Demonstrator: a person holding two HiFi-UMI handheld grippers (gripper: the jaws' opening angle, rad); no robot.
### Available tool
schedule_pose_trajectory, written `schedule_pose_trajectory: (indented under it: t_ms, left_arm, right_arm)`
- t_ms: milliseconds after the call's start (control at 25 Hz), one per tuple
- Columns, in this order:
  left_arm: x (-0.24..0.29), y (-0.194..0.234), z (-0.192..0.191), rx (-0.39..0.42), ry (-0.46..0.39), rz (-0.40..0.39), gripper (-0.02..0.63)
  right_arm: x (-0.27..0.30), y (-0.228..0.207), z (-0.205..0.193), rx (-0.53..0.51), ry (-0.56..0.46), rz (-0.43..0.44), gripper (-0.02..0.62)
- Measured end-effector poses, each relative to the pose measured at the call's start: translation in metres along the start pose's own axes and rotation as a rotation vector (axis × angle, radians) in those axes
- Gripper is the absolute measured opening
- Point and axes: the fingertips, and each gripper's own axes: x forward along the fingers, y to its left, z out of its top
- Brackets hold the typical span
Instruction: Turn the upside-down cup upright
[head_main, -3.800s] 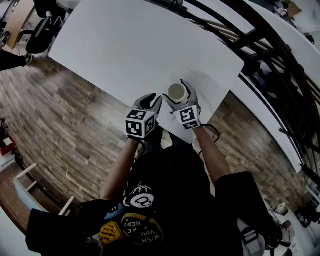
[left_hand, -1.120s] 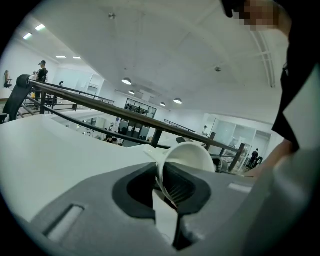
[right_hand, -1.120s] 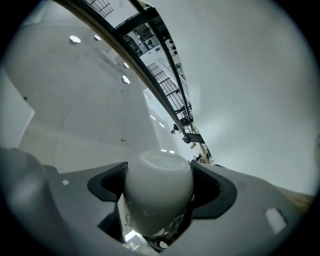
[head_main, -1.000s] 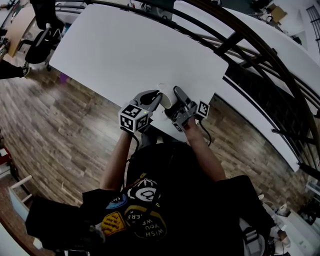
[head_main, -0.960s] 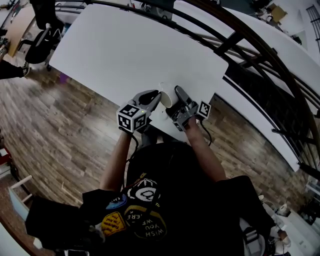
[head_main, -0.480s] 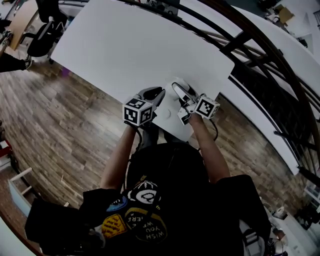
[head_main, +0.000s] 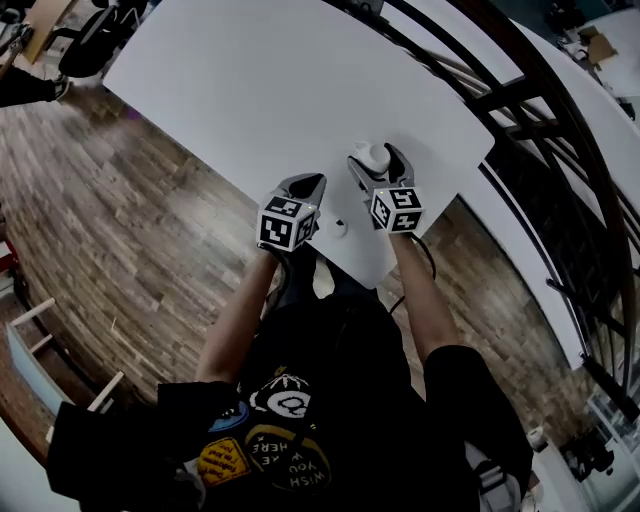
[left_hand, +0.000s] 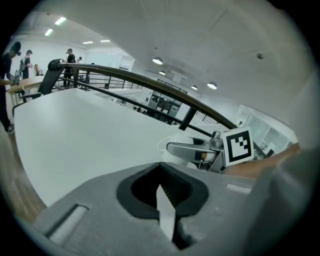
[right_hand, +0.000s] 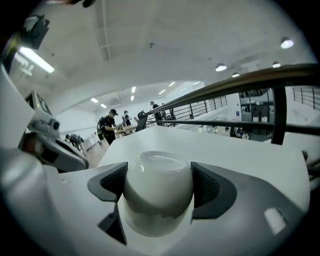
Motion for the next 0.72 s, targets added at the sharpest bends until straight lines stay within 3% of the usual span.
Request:
schedule_pose_trajectory:
  t_ms: [160,440,560,720]
  left_arm:
    - [-0.008,0.003,-0.014,-0.053,-0.009,0.048,0.005]
    - [-0.038,0.064,0.012,-0.067,-0.033,0.045,0.005]
    - [-0.041,0.047,0.009,-0.051,-0.040,0.036,0.005]
    - [-0.043,0.063,0.017,-0.040,-0.032,0.016,0.005]
  right_arm:
    - [0.016,-0.015,-0.016,-0.205,0.010,-0.068,0.391]
    - [0.092,0.007,-0.022,-0.339,0.044,-0.078,0.393]
    - [0.076,0.008,-0.028,-0.444,0.044,-0.083,0.394]
    - [0.088,0.017,-0.027,-0.403,0.049,-0.054,0.393]
